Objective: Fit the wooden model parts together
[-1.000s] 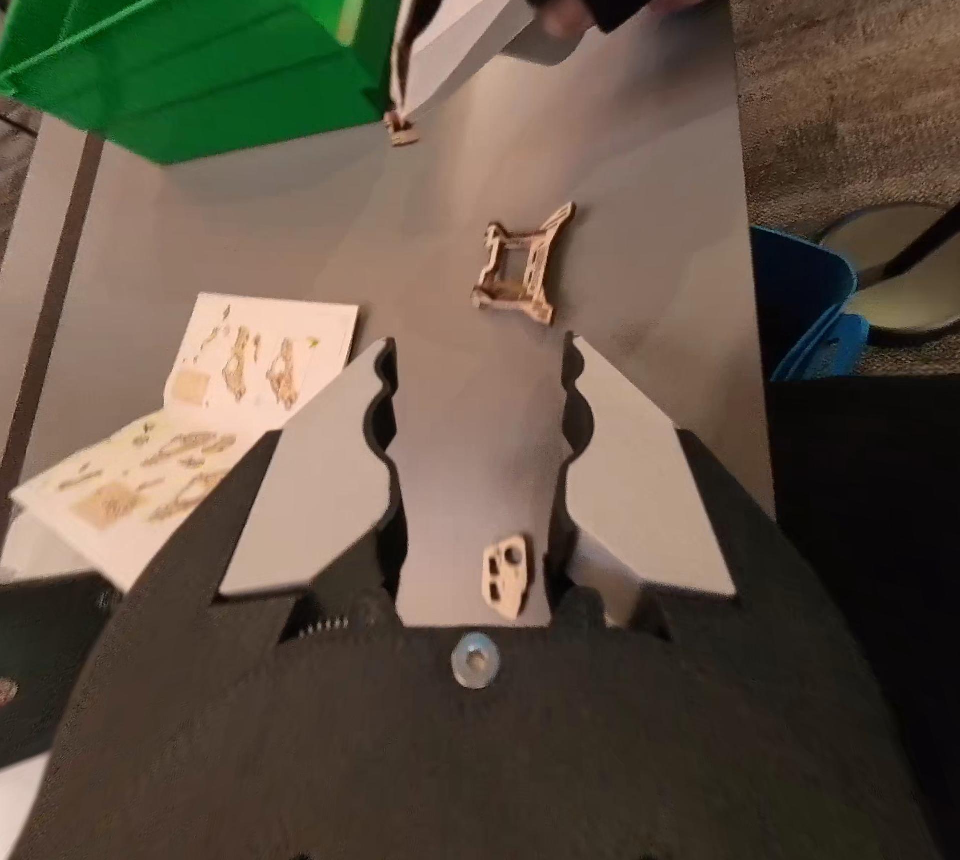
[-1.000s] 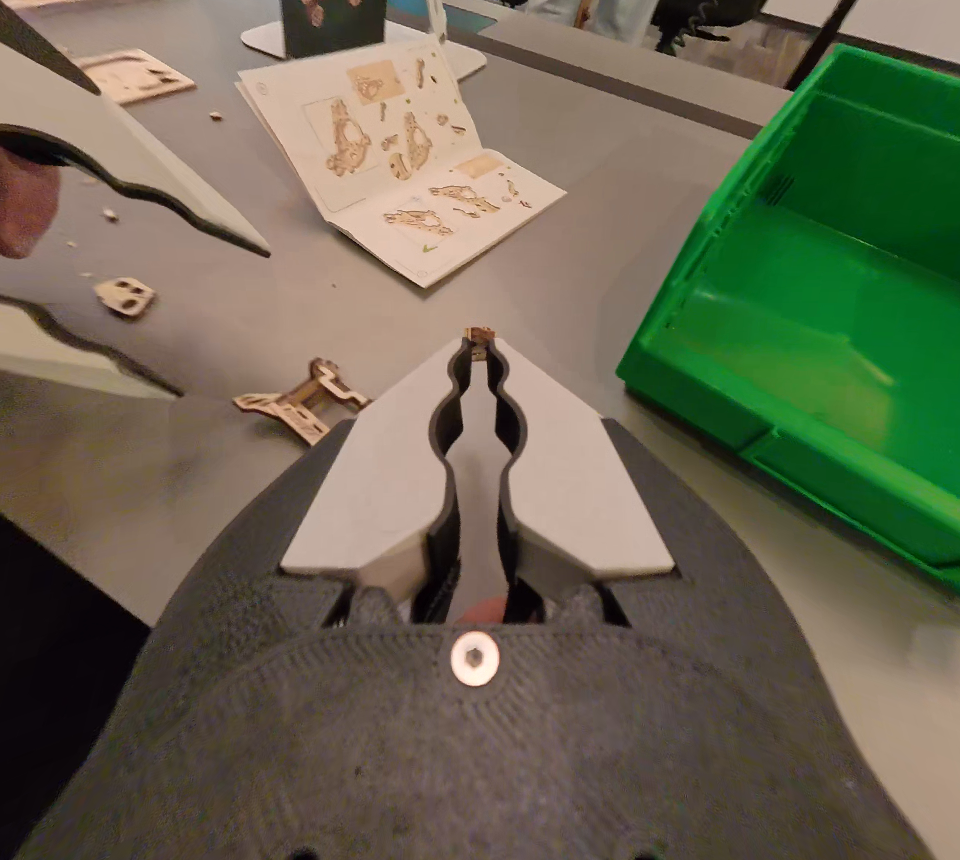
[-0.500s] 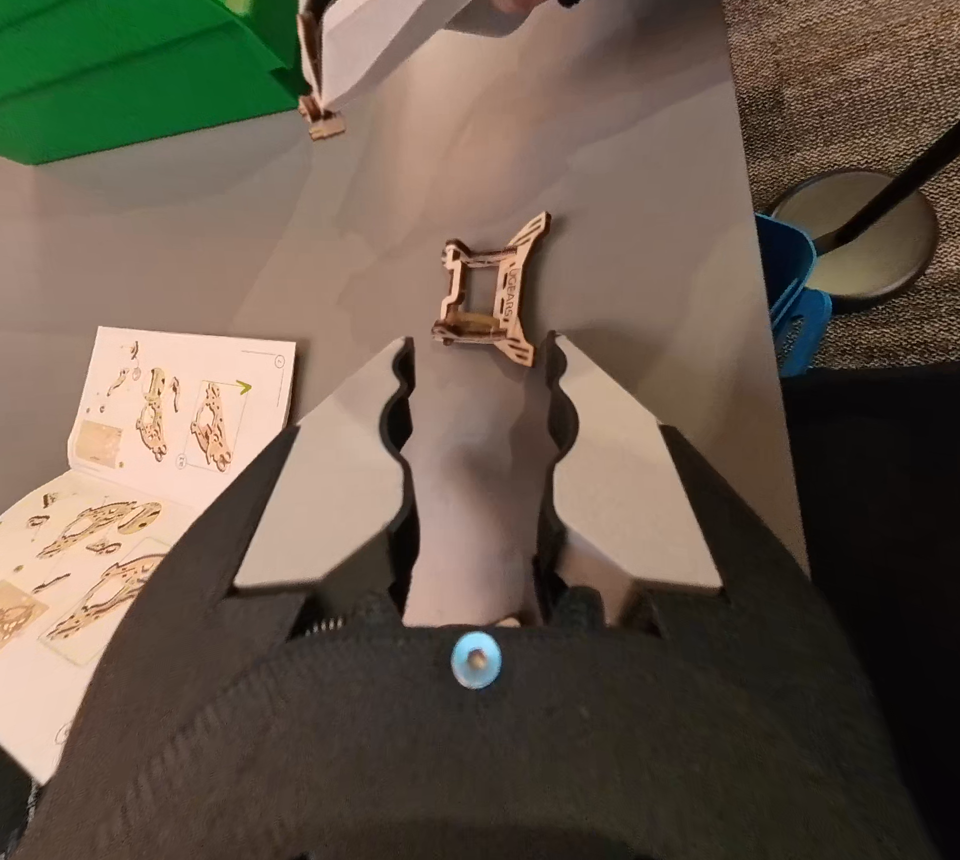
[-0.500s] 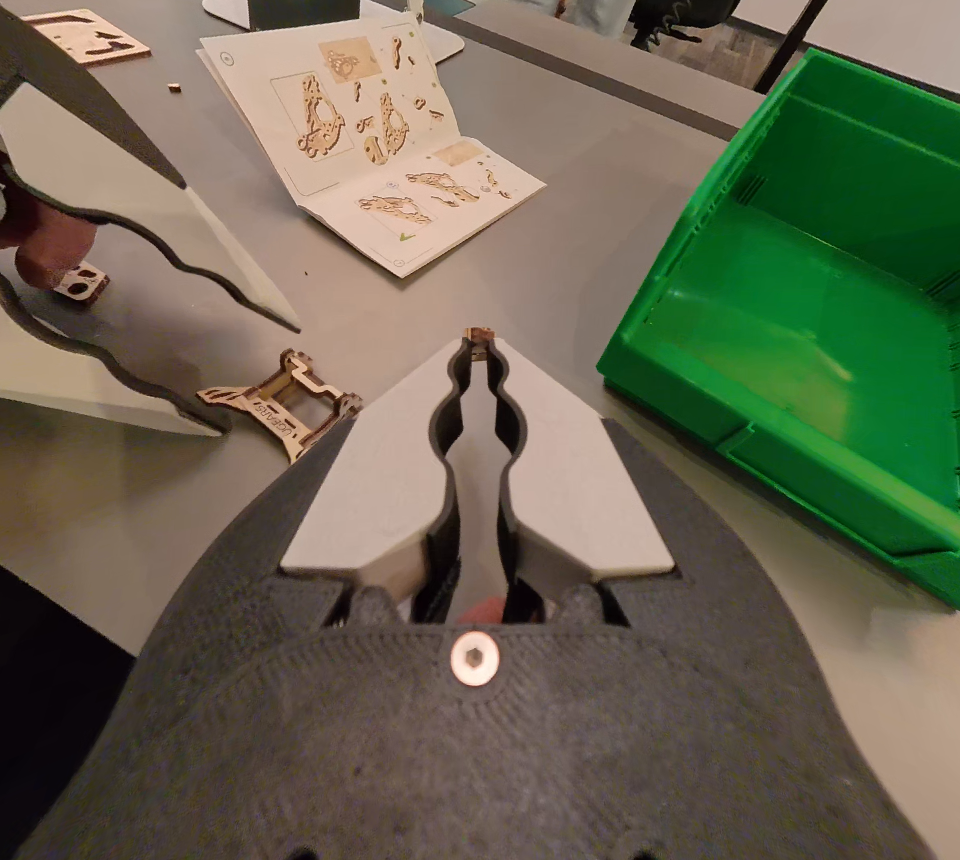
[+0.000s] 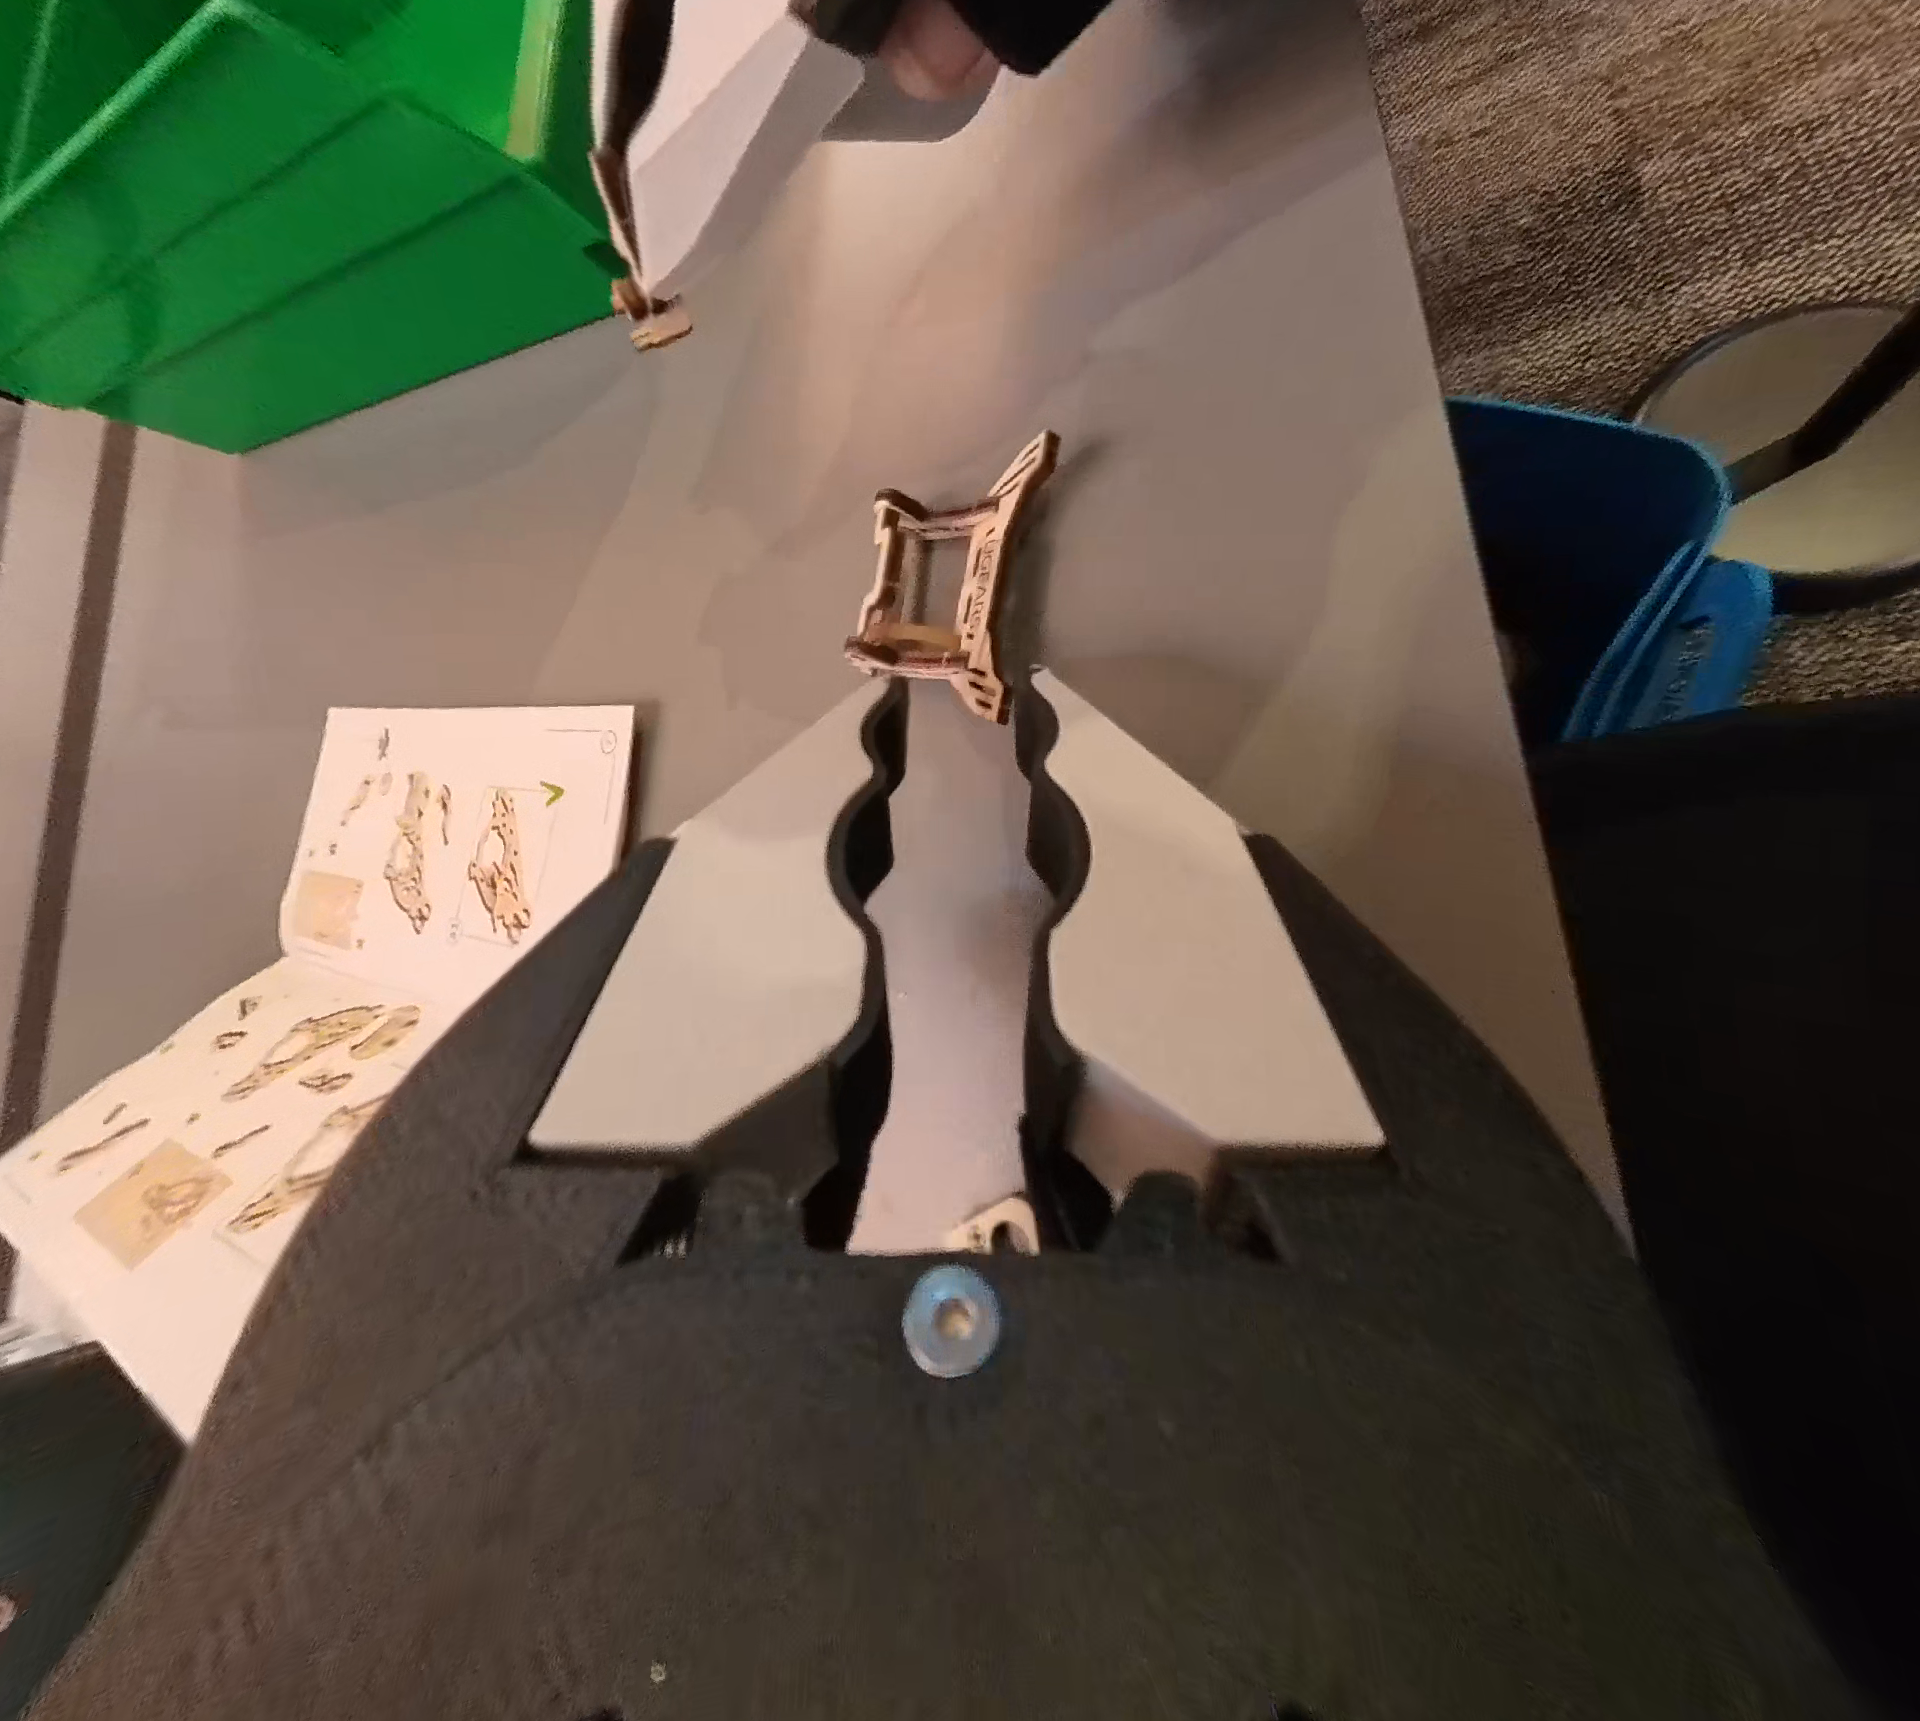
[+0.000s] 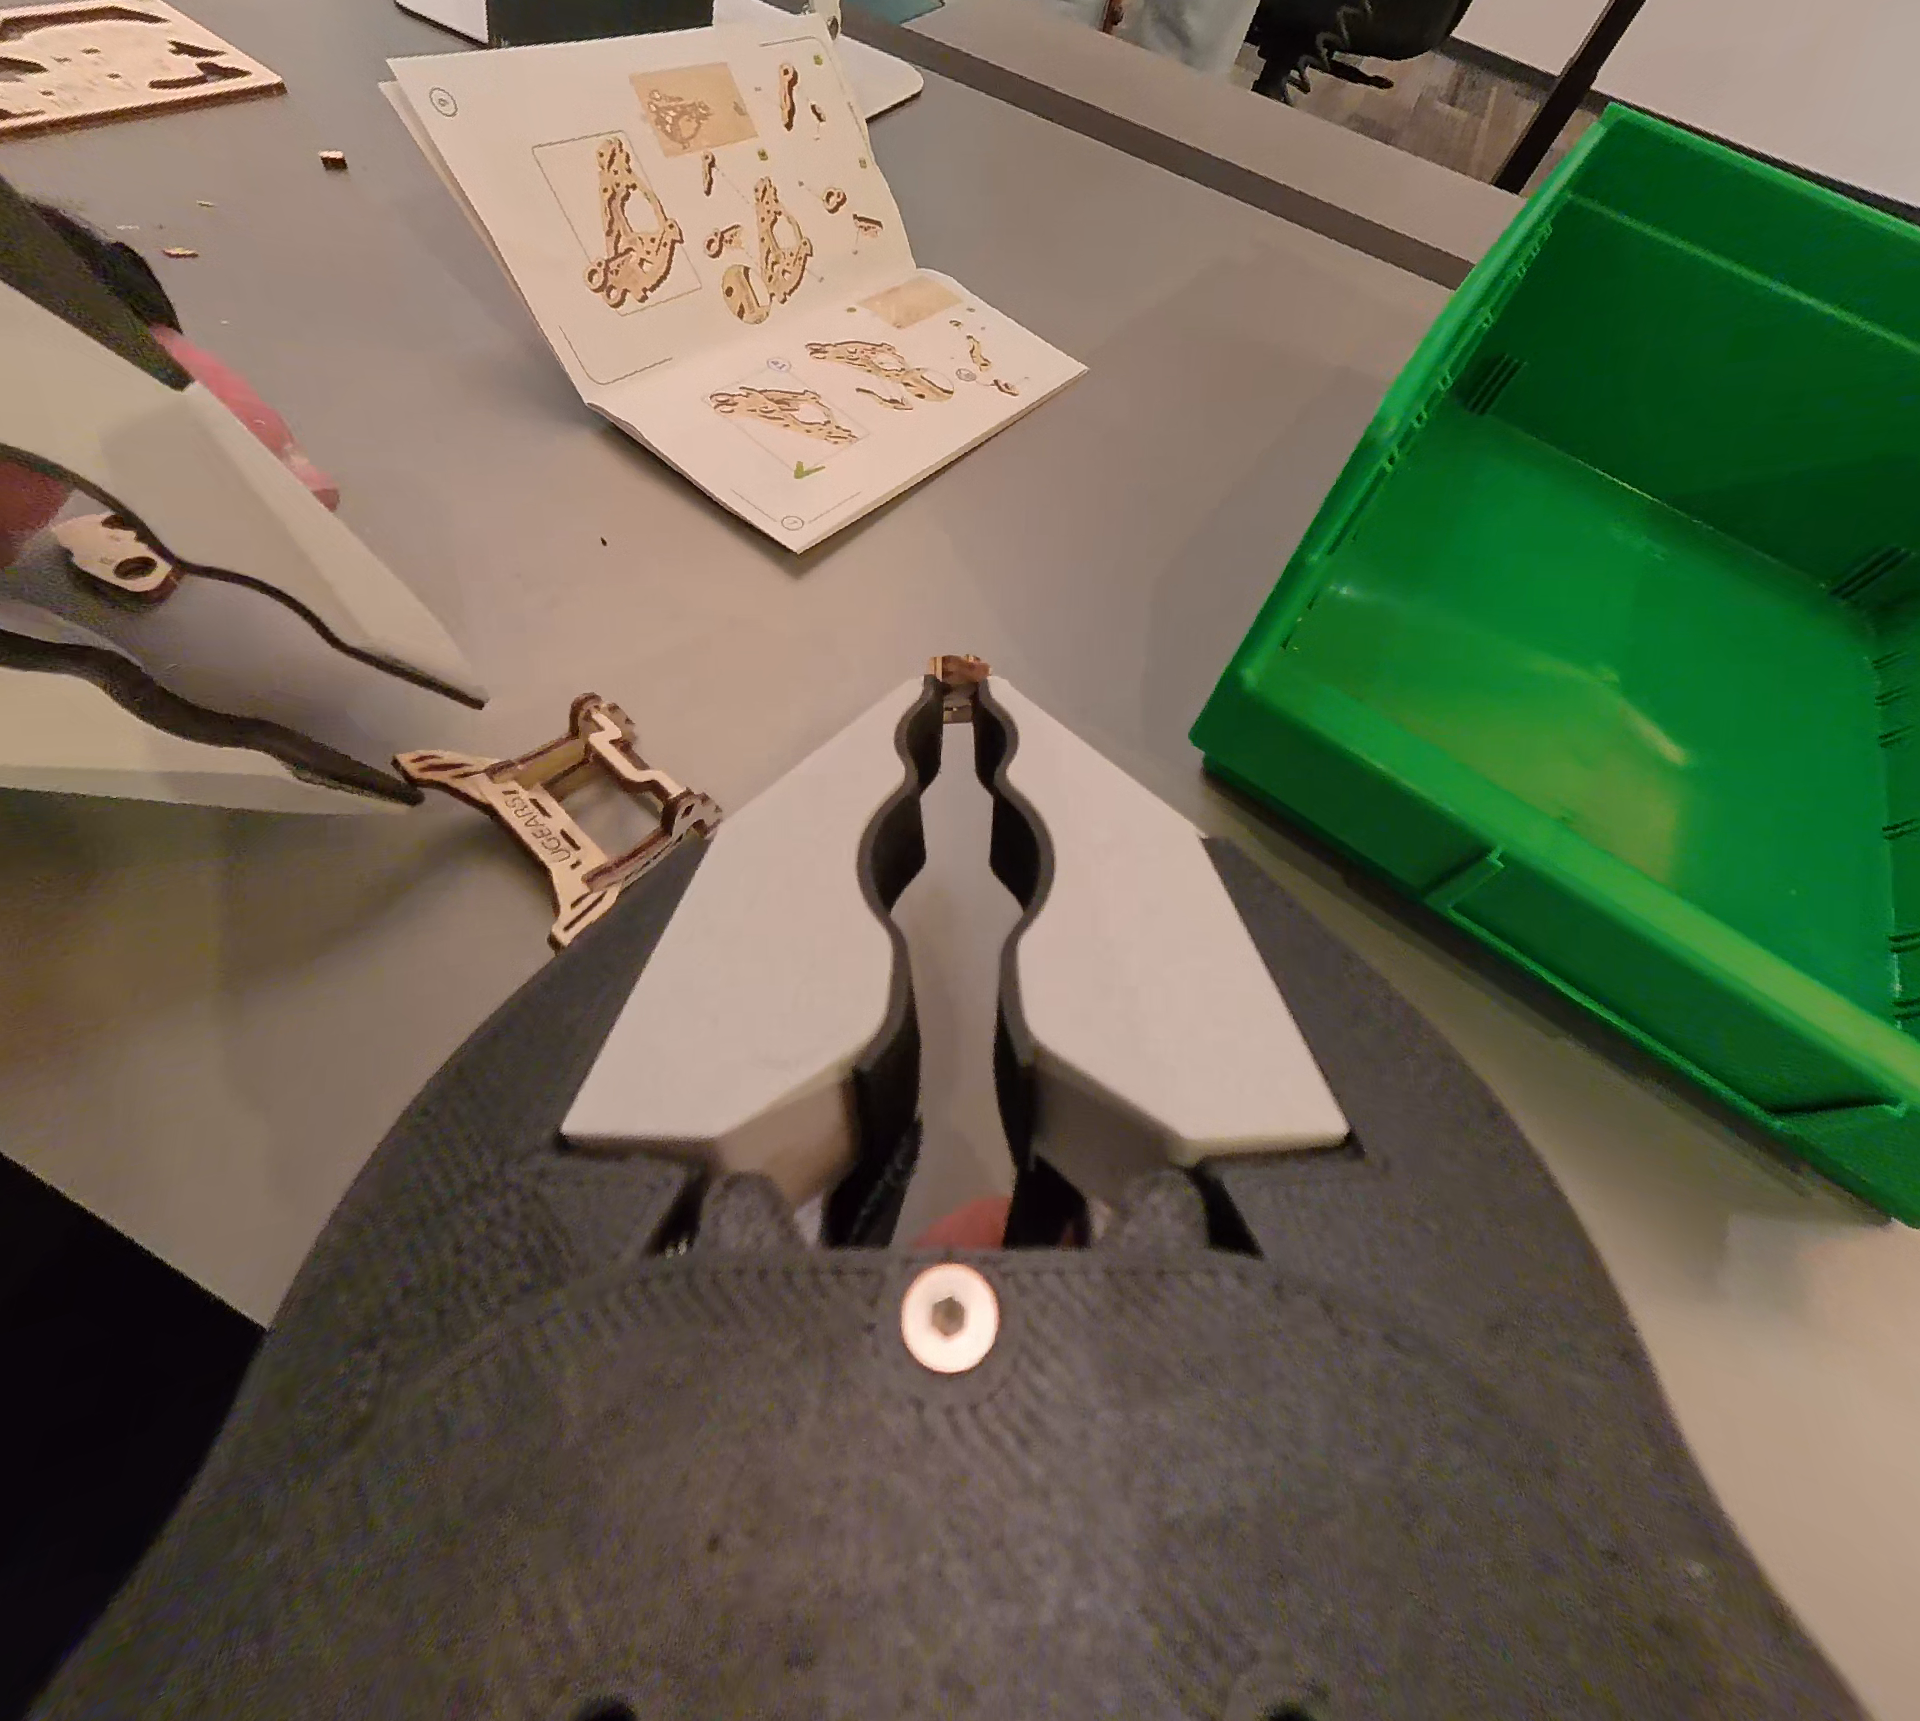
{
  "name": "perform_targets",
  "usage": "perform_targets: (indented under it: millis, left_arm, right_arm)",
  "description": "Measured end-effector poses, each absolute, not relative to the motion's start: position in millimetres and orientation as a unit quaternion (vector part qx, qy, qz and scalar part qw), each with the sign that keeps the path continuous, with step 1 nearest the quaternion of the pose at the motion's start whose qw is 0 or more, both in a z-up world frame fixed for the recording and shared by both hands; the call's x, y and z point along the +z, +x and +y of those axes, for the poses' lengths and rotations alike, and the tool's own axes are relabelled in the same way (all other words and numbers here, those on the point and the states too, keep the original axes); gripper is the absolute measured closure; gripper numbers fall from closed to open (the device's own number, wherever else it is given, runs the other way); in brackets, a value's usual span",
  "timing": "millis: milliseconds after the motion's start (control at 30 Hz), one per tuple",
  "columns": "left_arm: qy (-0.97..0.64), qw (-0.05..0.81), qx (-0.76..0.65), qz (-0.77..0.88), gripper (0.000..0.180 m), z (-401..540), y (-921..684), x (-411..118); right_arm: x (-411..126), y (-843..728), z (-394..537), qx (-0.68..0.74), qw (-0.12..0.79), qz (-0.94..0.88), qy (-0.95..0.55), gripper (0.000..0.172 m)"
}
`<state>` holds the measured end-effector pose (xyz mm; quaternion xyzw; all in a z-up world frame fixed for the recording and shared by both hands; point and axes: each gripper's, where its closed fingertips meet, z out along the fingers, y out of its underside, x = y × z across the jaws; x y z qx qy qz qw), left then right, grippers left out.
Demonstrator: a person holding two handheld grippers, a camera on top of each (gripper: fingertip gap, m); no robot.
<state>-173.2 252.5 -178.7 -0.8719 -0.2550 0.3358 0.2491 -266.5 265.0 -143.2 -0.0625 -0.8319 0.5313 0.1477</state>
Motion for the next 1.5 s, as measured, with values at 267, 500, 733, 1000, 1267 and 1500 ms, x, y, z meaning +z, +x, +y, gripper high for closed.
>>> perform_targets:
  millis: [267,500,733,1000,1267,1500]
  left_arm:
    - [-0.878,0.224,0.363,-0.217,0.180,255.7,-174.8,-181.1]
    - [-0.867,0.244,0.365,-0.235,0.180,252.0,-177.1,-170.7]
    - [-0.886,0.241,0.336,-0.210,0.158,250.0,-166.6,-178.1]
    - [-0.896,0.219,0.343,-0.180,0.174,252.5,-168.7,-189.2]
    - [-0.871,0.243,0.324,-0.277,0.177,236.0,-182.4,-178.9]
    - [-0.863,0.234,0.326,-0.306,0.178,225.4,-188.9,-176.2]
  right_arm:
    - [-143.0,-266.8,265.1,0.532,0.149,-0.831,-0.063,0.169]
    - [-143.0,-266.6,265.1,0.532,0.148,-0.831,-0.063,0.169]
    - [-142.4,-265.9,265.2,0.535,0.145,-0.830,-0.062,0.169]
    - [-143.0,-265.7,264.9,0.533,0.144,-0.832,-0.062,0.169]
    - [-146.5,-269.4,263.6,0.523,0.146,-0.837,-0.069,0.168]
    - [-150.2,-269.0,262.3,0.511,0.158,-0.842,-0.062,0.168]
